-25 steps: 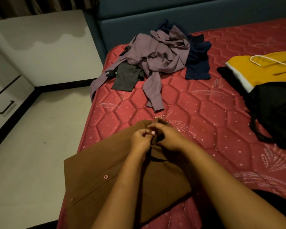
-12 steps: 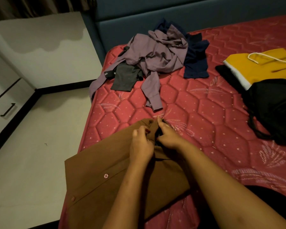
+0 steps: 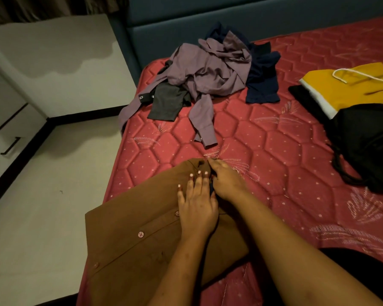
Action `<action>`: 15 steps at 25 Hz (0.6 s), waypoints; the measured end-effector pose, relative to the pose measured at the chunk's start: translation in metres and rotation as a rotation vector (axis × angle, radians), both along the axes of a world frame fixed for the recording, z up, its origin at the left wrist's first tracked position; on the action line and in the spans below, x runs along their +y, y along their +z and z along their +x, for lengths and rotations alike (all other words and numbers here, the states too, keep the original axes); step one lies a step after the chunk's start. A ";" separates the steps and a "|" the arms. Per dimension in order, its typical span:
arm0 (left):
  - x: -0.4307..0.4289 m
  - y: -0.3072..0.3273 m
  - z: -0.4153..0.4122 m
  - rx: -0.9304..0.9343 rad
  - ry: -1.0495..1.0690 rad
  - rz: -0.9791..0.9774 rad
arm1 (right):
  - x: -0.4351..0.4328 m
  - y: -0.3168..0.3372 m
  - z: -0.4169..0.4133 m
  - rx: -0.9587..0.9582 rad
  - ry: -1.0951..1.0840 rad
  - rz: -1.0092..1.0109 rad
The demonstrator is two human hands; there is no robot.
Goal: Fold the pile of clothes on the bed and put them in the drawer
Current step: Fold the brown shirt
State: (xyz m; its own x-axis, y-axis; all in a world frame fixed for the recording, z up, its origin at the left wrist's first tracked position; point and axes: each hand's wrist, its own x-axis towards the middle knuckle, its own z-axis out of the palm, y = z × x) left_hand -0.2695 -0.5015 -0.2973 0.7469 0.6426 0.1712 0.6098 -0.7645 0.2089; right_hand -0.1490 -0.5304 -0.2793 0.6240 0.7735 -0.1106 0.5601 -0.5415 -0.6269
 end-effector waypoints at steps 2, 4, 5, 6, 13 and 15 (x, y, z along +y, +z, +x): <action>-0.001 0.001 -0.001 0.013 0.003 0.002 | 0.000 -0.001 -0.001 -0.030 -0.036 -0.012; -0.001 0.000 -0.002 0.027 -0.006 0.000 | -0.001 -0.001 -0.001 -0.036 -0.044 -0.007; -0.002 0.000 -0.003 0.030 -0.010 -0.001 | -0.002 0.000 -0.001 -0.036 -0.042 -0.009; -0.002 0.001 -0.002 0.037 -0.008 -0.005 | -0.003 0.001 -0.002 -0.029 -0.046 -0.010; 0.005 0.015 -0.010 0.049 -0.075 -0.082 | -0.020 0.033 -0.034 -0.266 -0.160 0.024; 0.006 0.029 -0.028 0.001 -0.018 0.075 | -0.025 0.042 -0.054 -0.333 -0.108 0.038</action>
